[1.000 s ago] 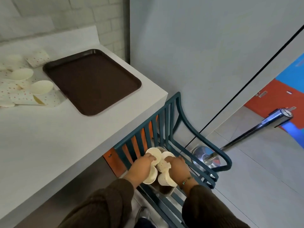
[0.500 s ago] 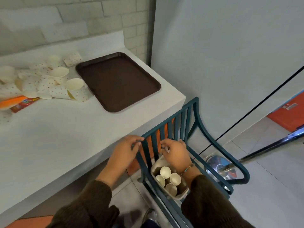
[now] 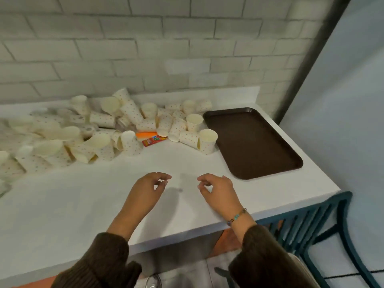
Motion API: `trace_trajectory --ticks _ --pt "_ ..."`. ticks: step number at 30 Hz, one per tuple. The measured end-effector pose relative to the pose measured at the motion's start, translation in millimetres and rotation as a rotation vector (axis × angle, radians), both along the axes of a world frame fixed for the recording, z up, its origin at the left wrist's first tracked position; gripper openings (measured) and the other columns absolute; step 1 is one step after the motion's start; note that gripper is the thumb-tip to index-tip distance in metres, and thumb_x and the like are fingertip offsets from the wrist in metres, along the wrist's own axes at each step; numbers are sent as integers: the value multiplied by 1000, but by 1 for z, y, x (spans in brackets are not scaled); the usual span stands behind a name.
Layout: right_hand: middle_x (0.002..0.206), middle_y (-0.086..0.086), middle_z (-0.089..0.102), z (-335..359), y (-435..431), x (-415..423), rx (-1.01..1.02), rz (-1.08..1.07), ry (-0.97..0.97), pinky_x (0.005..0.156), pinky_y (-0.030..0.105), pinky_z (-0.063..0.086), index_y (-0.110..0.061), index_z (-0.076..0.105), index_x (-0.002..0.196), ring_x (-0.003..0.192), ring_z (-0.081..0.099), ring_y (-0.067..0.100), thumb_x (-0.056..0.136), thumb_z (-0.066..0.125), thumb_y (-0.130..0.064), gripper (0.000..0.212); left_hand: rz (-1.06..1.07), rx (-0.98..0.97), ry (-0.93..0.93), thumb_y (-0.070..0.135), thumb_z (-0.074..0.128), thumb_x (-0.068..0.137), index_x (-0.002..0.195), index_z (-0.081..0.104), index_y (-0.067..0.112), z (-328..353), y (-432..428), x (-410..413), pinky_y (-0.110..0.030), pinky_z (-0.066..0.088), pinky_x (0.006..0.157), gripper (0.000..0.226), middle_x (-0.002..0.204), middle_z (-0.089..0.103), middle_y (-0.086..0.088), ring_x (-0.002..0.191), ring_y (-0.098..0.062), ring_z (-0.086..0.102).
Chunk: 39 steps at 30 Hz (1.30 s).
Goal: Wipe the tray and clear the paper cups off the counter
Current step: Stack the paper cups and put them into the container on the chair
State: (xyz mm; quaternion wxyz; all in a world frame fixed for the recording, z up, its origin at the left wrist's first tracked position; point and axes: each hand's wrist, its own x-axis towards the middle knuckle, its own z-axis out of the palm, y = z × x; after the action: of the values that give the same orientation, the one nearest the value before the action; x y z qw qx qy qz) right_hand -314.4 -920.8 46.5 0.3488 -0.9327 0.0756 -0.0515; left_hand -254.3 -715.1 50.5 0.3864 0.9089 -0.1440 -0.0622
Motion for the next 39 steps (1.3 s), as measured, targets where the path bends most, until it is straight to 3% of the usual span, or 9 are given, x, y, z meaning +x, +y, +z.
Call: trace_trajectory --ticks 6,12,18,22,26,31,33,37,39 --pt "97 -10 68 15 79 85 -13 101 5 112 33 20 -27 64 109 95 61 8 91 56 -27 20 120 -44 6 21 56 91 100 68 33 8 87 60 -20 44 82 19 111 66 13 90 -3 60" --pt "100 -7 69 16 138 146 -72 153 20 99 30 42 -27 63 111 95 61 10 90 57 -29 22 171 -69 -9 21 57 90 99 67 36 7 152 101 -17 42 79 20 107 65 16 86 2 58" --pt "107 -3 67 -4 175 192 -84 139 194 93 28 46 -24 59 113 100 60 15 88 59 -32 26 243 -29 -40 18 58 89 102 68 32 -3 191 127 -21 45 83 21 119 61 8 89 -5 61" --pt "128 3 58 -28 181 216 25 38 327 98 30 43 -21 45 131 116 55 19 83 64 -42 56 286 -60 -70 16 61 88 104 68 26 -8 198 145 -21 48 84 20 126 55 3 86 -9 63" --pt "140 1 48 -46 185 238 183 -29 265 103 42 40 -26 37 137 128 47 25 67 76 -49 83 356 -83 -101 17 62 88 111 65 24 -10 193 157 -19 44 81 24 131 50 2 85 -8 59" --pt "135 2 49 -61 197 262 5 -62 236 99 45 45 -24 36 134 123 49 28 55 77 -63 97 388 -79 -94 16 60 88 114 63 26 -5 187 176 -21 43 83 28 135 45 0 90 -12 58" --pt "130 2 52 -65 198 266 -5 -55 207 96 44 47 -24 40 131 119 52 28 57 77 -60 90 398 -58 -88 18 59 89 113 64 27 -6 184 180 -22 42 87 27 137 44 -1 96 -15 58" --pt "120 -4 53 -62 188 263 331 -7 167 88 27 48 -32 41 115 117 52 22 61 83 -35 69 426 22 -91 17 59 88 111 67 25 -13 181 185 -27 39 97 26 138 47 -8 116 -24 53" --pt "118 -6 52 -55 178 258 423 23 149 87 26 49 -36 40 110 116 51 21 61 84 -24 67 432 45 -87 16 58 88 111 69 23 -16 179 187 -27 37 98 26 138 49 -10 120 -25 52"
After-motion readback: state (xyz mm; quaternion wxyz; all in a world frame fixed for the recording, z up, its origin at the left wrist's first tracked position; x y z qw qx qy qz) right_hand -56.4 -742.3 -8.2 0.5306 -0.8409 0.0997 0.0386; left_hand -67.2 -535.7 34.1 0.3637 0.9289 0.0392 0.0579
